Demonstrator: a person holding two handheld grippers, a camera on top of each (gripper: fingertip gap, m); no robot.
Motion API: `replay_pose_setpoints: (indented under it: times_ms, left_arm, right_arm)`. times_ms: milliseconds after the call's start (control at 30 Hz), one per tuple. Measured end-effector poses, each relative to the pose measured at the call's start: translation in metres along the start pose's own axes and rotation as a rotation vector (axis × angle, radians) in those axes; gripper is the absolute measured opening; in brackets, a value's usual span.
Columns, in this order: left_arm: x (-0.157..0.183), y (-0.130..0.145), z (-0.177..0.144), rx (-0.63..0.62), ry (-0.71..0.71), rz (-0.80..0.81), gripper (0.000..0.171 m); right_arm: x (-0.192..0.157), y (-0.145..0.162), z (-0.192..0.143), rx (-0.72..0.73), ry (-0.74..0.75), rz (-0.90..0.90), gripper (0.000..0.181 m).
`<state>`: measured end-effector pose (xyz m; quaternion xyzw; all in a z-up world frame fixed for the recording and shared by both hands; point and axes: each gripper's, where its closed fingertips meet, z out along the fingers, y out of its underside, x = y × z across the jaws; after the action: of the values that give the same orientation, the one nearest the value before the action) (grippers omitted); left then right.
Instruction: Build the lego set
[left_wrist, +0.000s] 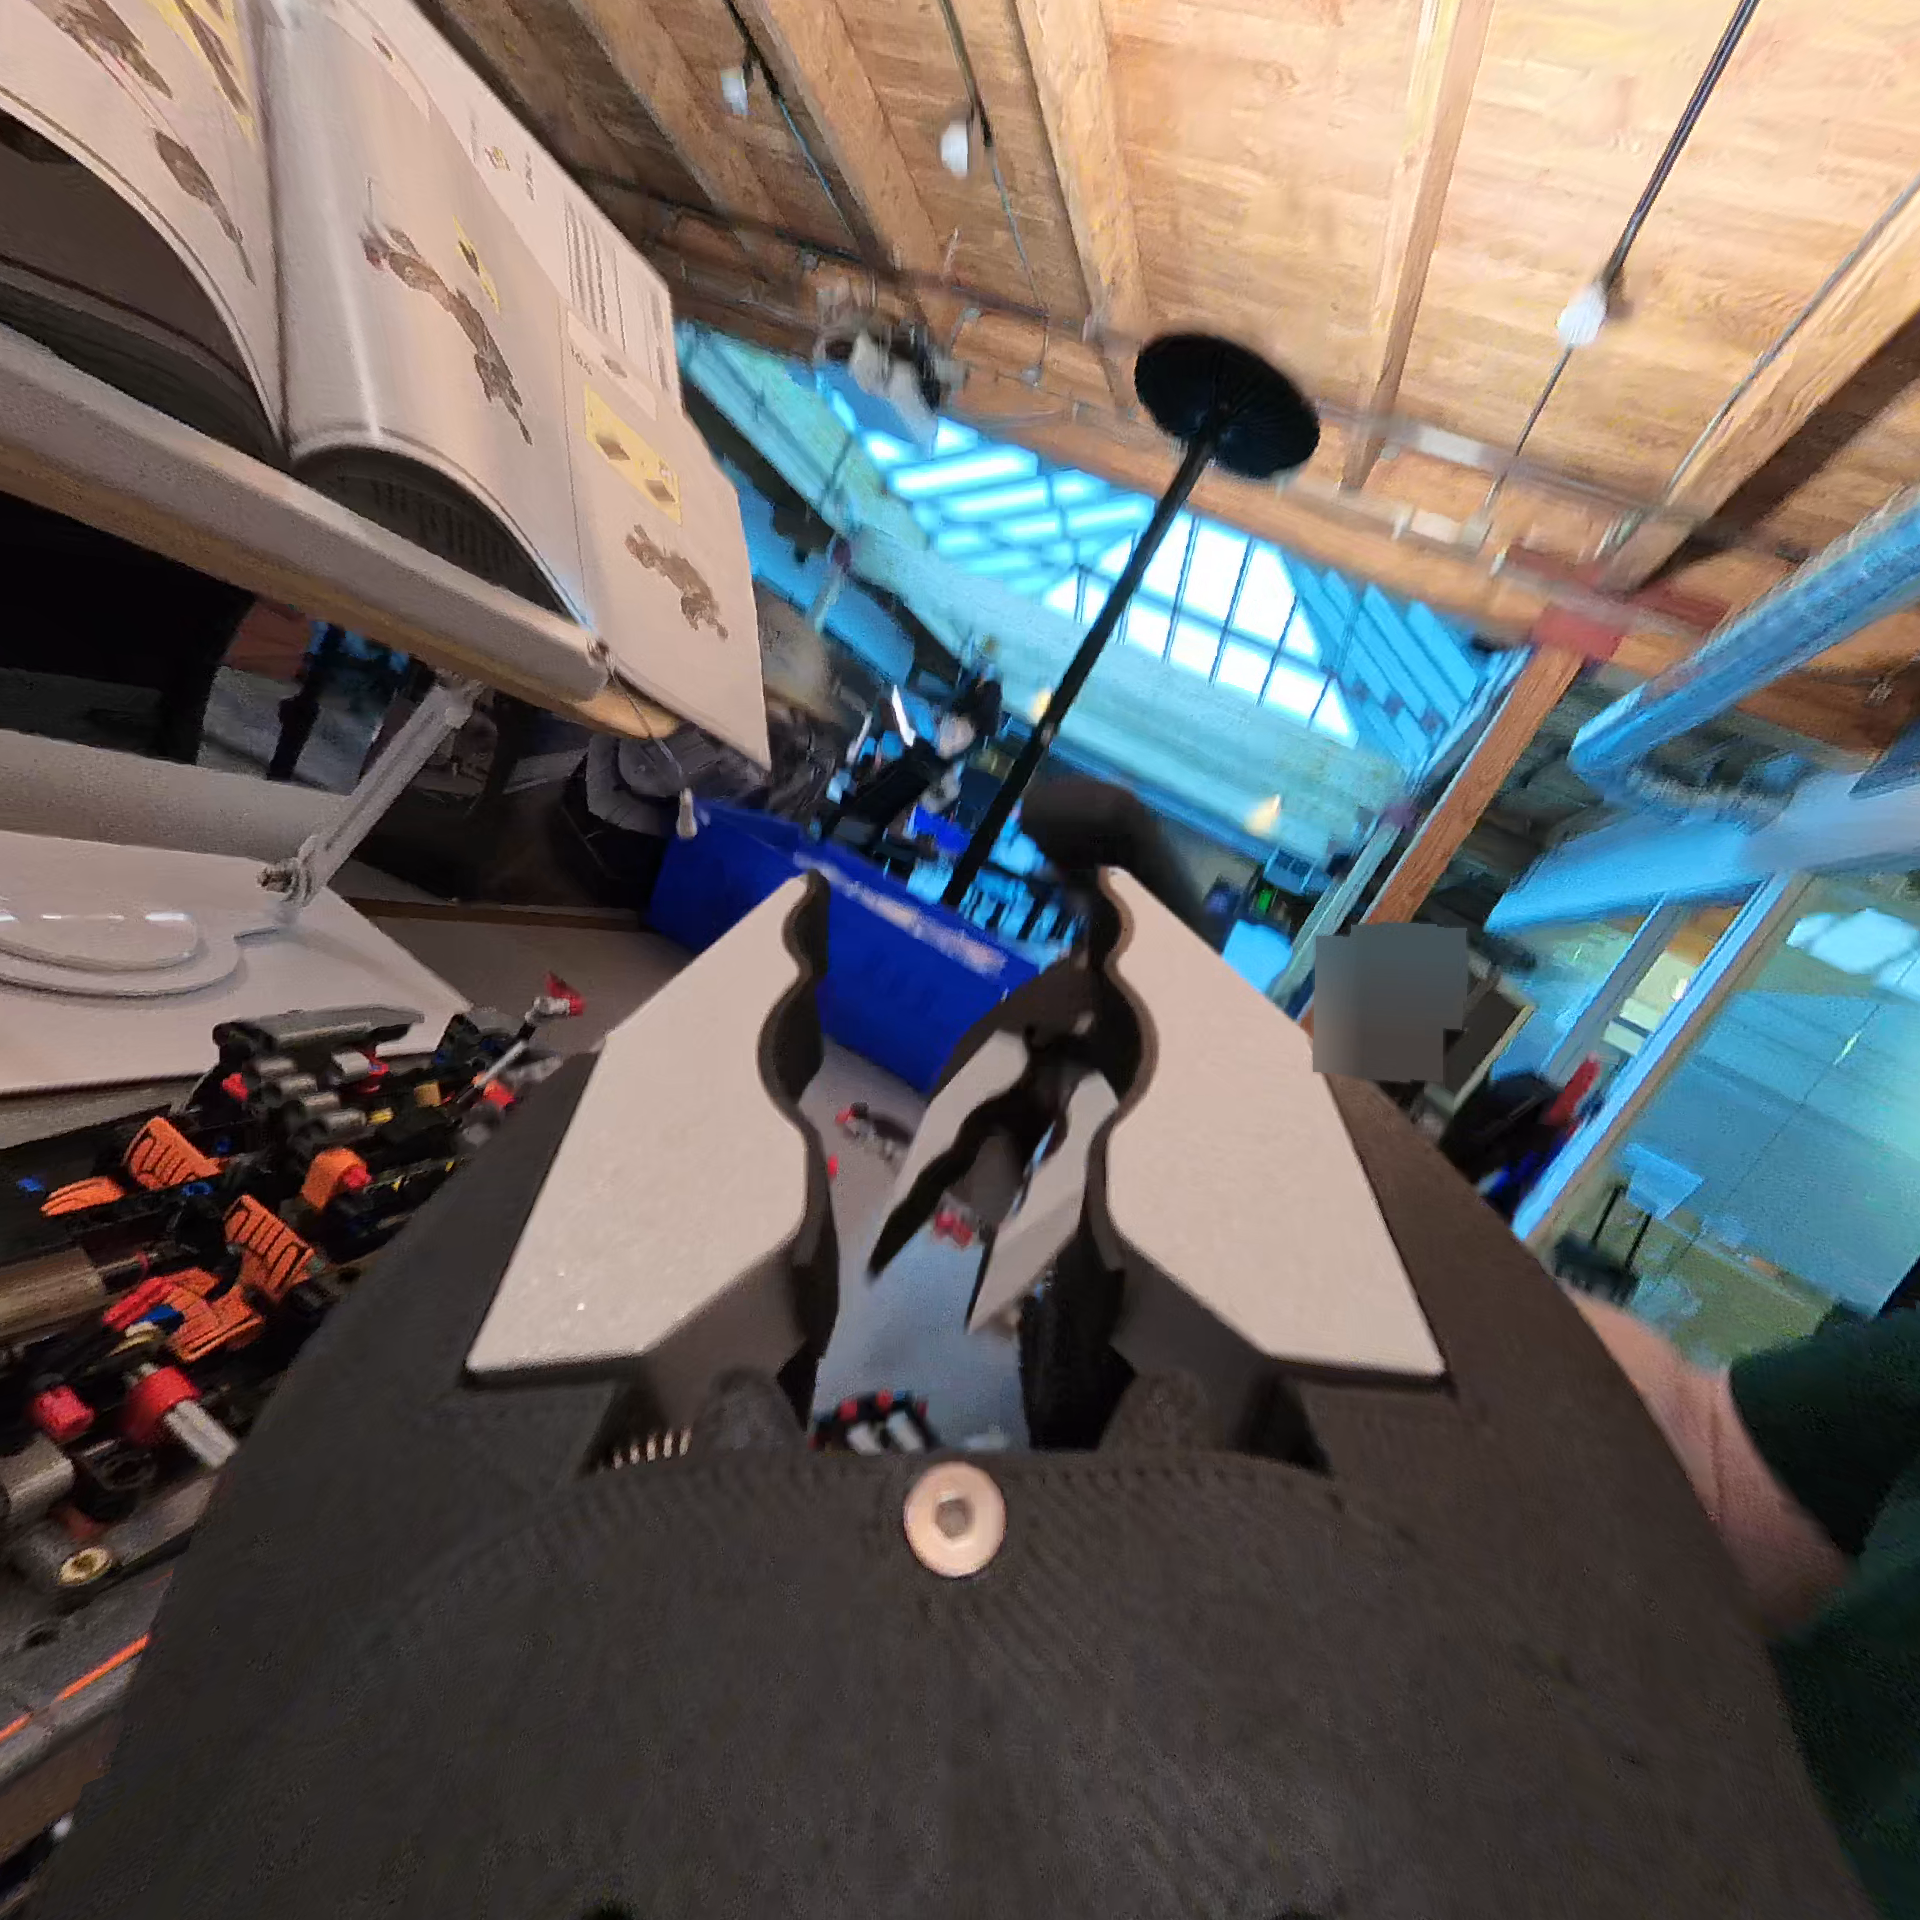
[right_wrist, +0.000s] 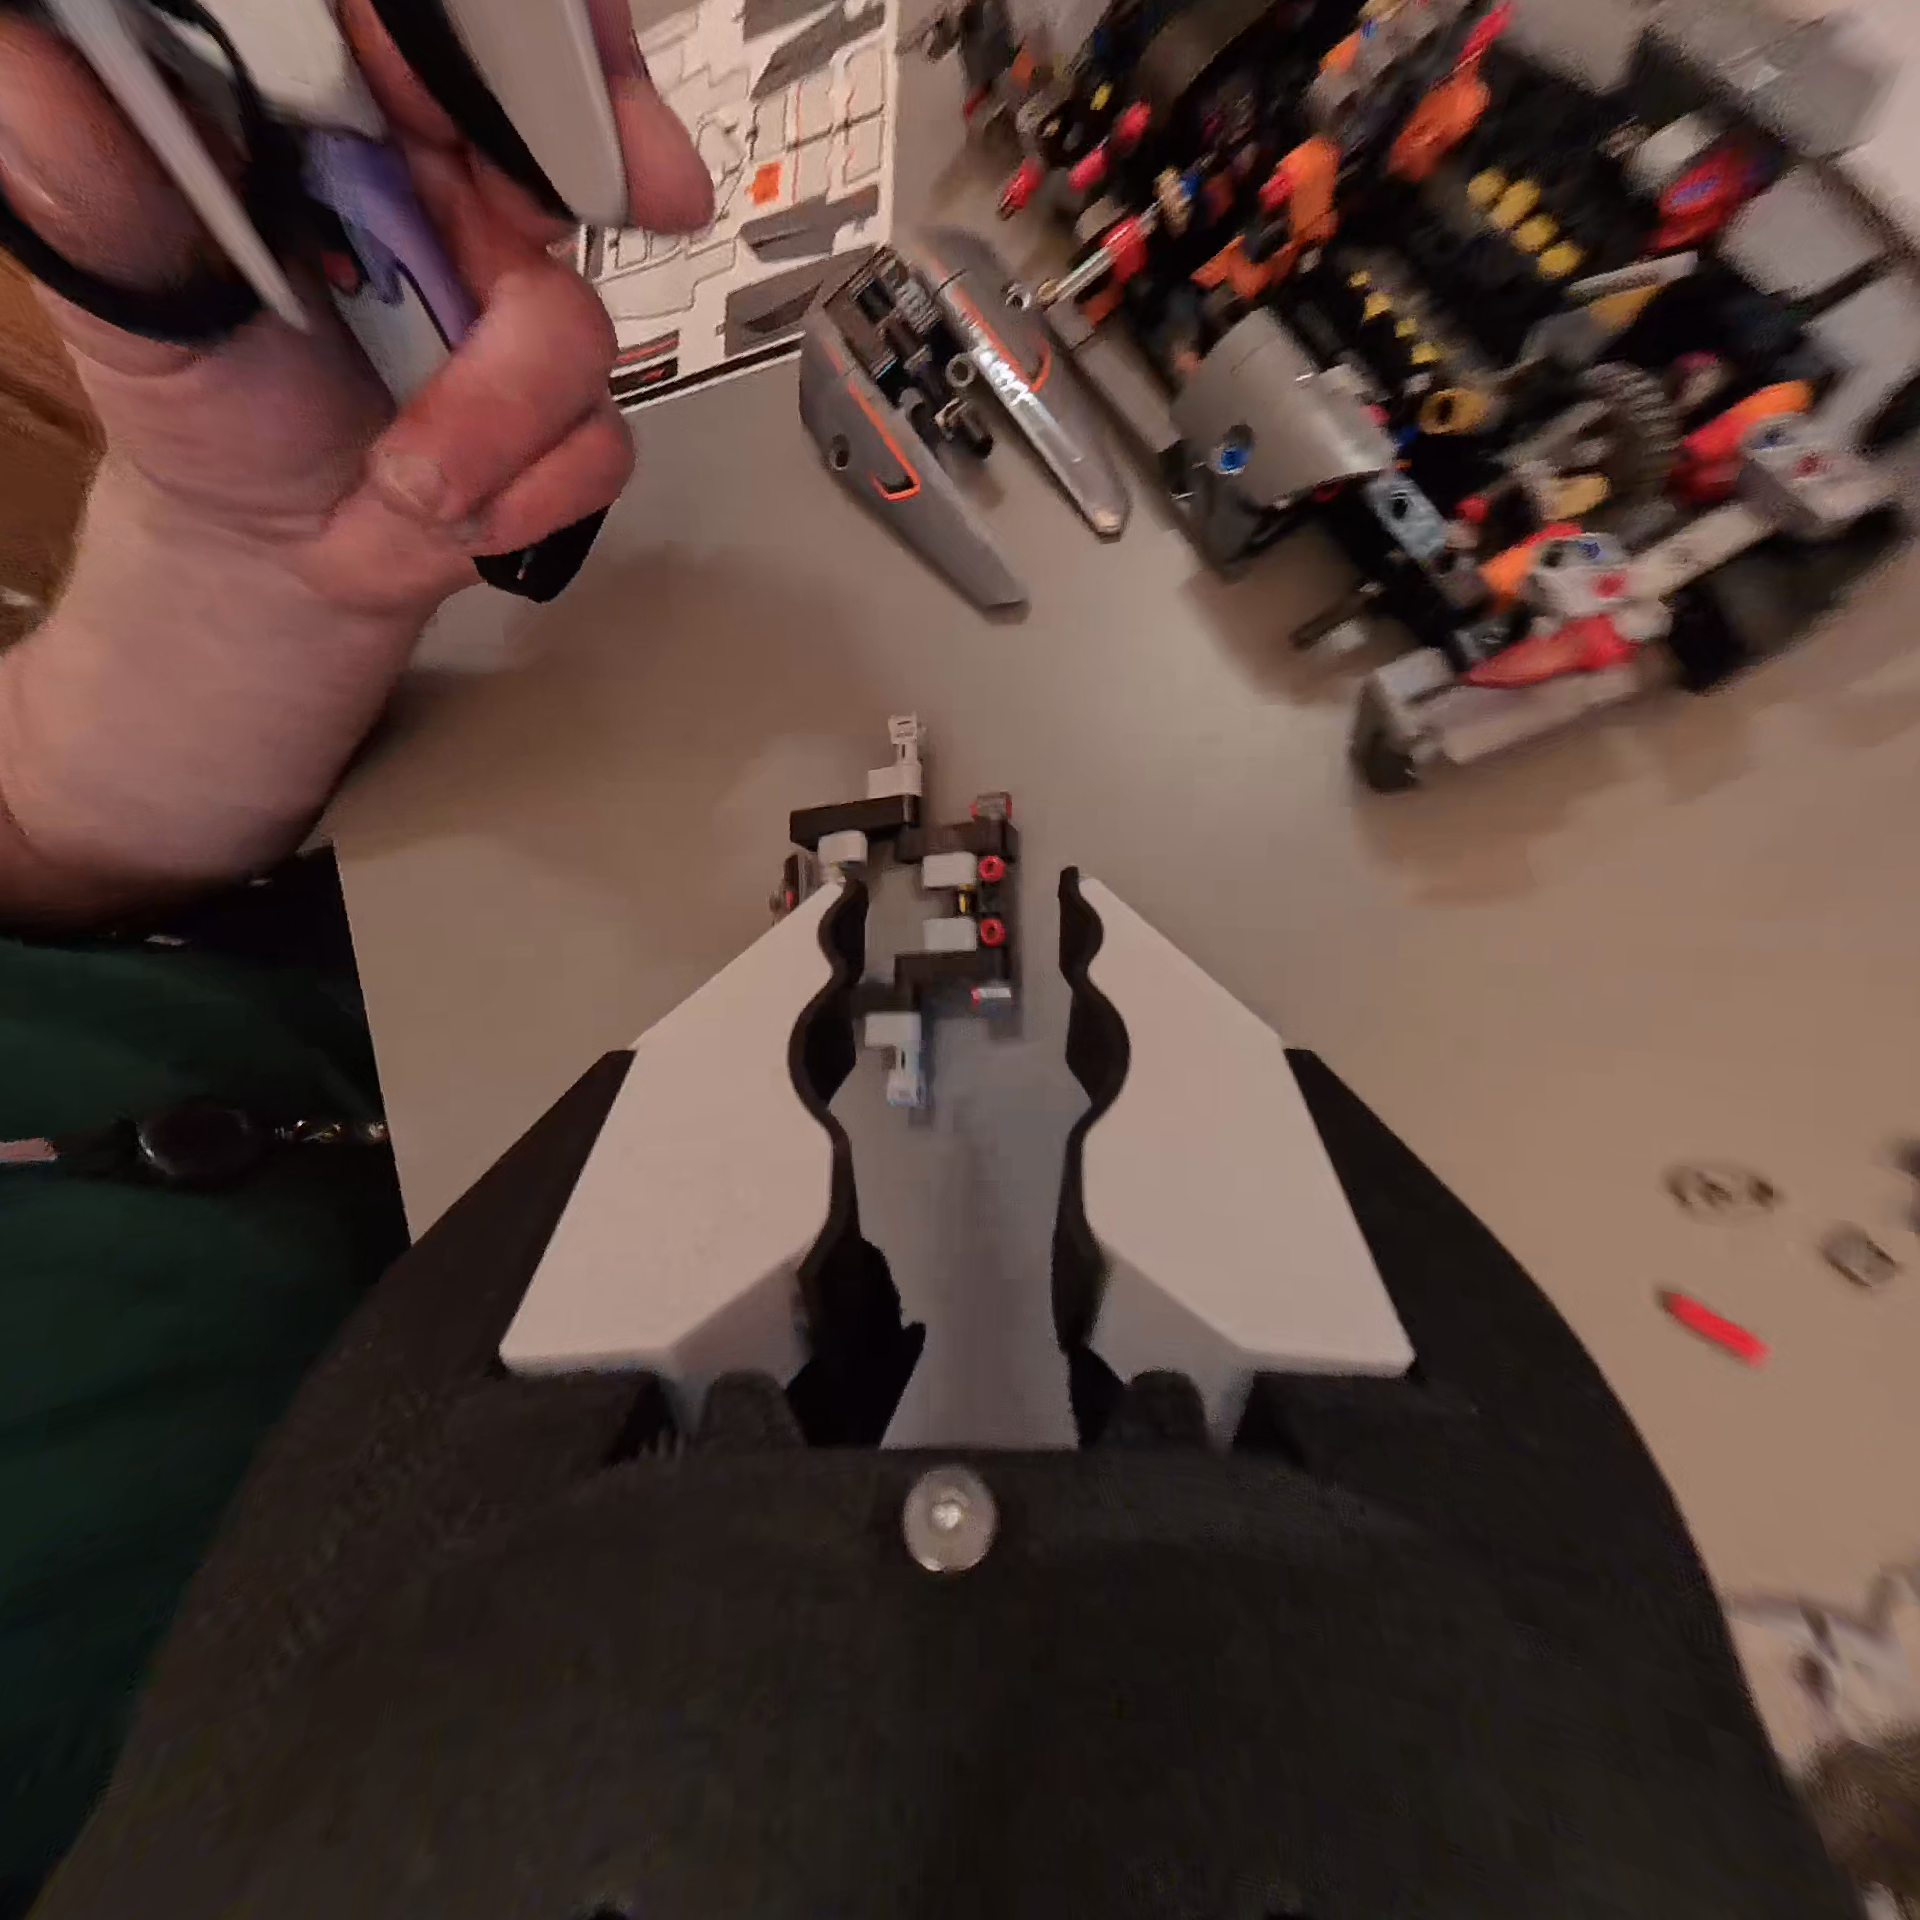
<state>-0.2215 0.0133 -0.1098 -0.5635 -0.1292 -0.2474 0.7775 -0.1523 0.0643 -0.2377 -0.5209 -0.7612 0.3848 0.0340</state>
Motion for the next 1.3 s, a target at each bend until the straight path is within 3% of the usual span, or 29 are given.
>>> replay_pose_setpoints:
  times_ms: [100,167,300,400,600,733,933,1100,1167,1300]
  left_arm:
    - [0.002,0.038,0.003,-0.253,-0.014,0.055,0.042]
    - [0.021,0.061,0.004,-0.398,0.060,0.070,0.044]
    - [0.018,0.117,-0.017,-0.789,0.030,0.426,0.039]
    - [0.003,0.143,-0.024,-0.911,0.017,0.543,0.034]
    - [-0.033,0.173,-0.017,-1.041,-0.124,0.710,0.033]
    - [-0.046,0.170,-0.012,-1.056,-0.221,0.784,0.038]
    - [-0.019,0.168,-0.014,-0.975,-0.065,0.663,0.052]
    - [-0.028,0.176,-0.012,-1.002,-0.097,0.657,0.049]
    - [-0.037,0.181,-0.013,-1.054,-0.125,0.696,0.056]
    - [-0.041,0.175,-0.008,-1.006,-0.158,0.666,0.059]
  right_arm:
    - [0.008,0.002,-0.049,0.084,0.117,-0.005,0.035]
    - [0.013,0.011,-0.088,0.156,0.177,0.016,0.033]
    - [0.018,0.043,-0.153,0.295,0.228,0.085,0.029]
    - [0.023,0.071,-0.174,0.333,0.275,0.119,0.026]
    - [0.031,0.105,-0.172,0.318,0.344,0.128,0.024]
    - [0.049,0.124,-0.172,0.237,0.445,0.121,0.024]
    - [0.066,0.155,-0.182,0.192,0.508,0.147,0.024]
    - [0.072,0.185,-0.161,0.064,0.506,0.142,0.020]
    - [0.074,0.185,-0.156,0.067,0.505,0.132,0.018]
    - [0.078,0.177,-0.153,0.087,0.501,0.108,0.021]
